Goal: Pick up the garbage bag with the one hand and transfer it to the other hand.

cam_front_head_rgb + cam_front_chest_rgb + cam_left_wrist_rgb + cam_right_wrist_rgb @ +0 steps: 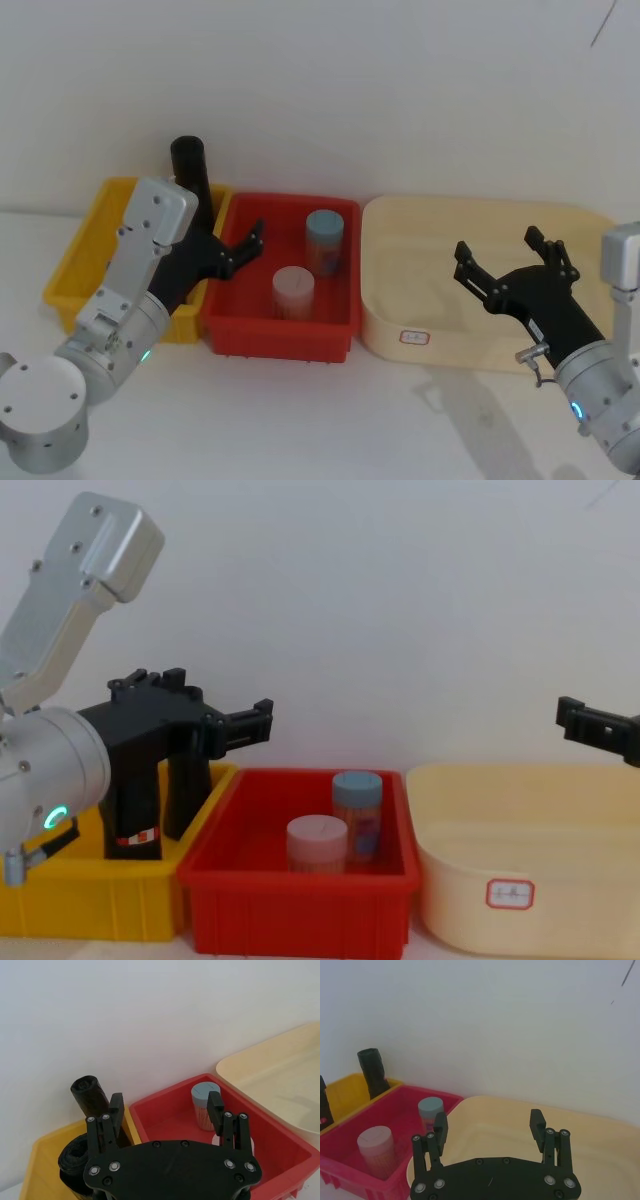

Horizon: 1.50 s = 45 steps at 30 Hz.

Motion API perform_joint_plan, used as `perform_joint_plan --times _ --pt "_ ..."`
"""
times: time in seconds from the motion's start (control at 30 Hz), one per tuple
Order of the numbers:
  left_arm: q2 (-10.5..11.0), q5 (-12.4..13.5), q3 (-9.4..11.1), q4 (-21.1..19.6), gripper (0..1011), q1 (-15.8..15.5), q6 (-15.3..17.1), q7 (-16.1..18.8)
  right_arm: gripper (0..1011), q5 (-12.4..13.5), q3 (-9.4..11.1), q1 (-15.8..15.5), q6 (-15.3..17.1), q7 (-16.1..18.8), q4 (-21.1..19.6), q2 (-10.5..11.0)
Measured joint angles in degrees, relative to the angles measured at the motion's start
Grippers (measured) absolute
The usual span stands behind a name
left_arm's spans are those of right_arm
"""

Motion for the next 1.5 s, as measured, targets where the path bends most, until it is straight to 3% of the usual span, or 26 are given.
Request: perform_joint_plan --times 1.13,1.37,1.5 --pt "-0.07 0.07 0.0 -0.1 1001 -0.02 0.17 0.0 1001 0.06 0.01 0.14 0.04 0.29 0.11 -0.02" --pt "-0.13 0.29 -0.12 -2.13 1001 -0.24 2.68 0.2 1001 1.1 -0.03 1.34 0.84 2.27 0.73 0.13" --pt "0.34 0.1 -0.82 -5.28 1002 -0.22 6.06 0.22 1001 2.36 -0.29 2.83 1.98 4.54 1.25 0.26"
